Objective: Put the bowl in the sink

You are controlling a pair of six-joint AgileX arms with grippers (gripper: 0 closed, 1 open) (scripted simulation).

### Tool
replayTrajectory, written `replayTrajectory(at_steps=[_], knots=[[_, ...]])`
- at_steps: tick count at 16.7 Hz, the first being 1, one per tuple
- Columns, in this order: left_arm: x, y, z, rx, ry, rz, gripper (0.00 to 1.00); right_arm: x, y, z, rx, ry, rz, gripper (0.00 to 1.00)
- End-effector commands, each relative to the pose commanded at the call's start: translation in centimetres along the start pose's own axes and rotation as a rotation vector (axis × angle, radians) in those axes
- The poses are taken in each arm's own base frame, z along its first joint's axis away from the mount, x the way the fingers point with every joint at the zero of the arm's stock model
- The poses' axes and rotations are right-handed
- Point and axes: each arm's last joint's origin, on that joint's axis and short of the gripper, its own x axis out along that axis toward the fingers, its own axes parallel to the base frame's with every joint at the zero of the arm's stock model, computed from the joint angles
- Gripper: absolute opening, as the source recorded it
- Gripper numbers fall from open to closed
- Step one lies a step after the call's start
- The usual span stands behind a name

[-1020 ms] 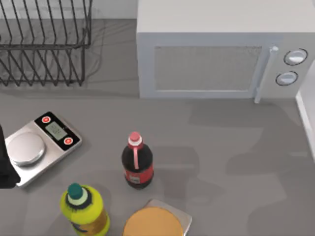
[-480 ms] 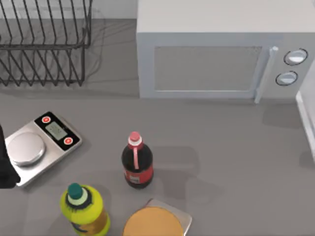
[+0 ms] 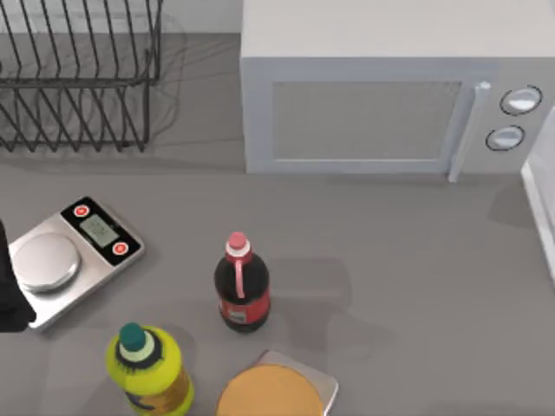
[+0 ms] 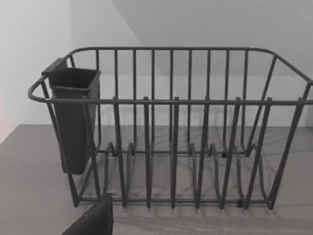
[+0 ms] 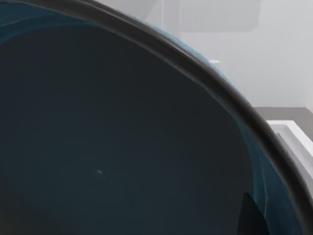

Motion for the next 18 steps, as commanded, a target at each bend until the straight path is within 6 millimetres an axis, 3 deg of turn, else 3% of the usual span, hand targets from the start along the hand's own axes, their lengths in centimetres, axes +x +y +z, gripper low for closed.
replayTrajectory(at_steps=[12, 18], knots=[[0.0, 0.0, 0.0, 0.0, 0.0, 0.0, 1.0, 0.0, 0.0, 0.0, 0.0, 0.0, 0.0, 0.98], [0.0, 0.0, 0.0, 0.0, 0.0, 0.0, 1.0, 0.0, 0.0, 0.0, 0.0, 0.0, 0.0, 1.0]])
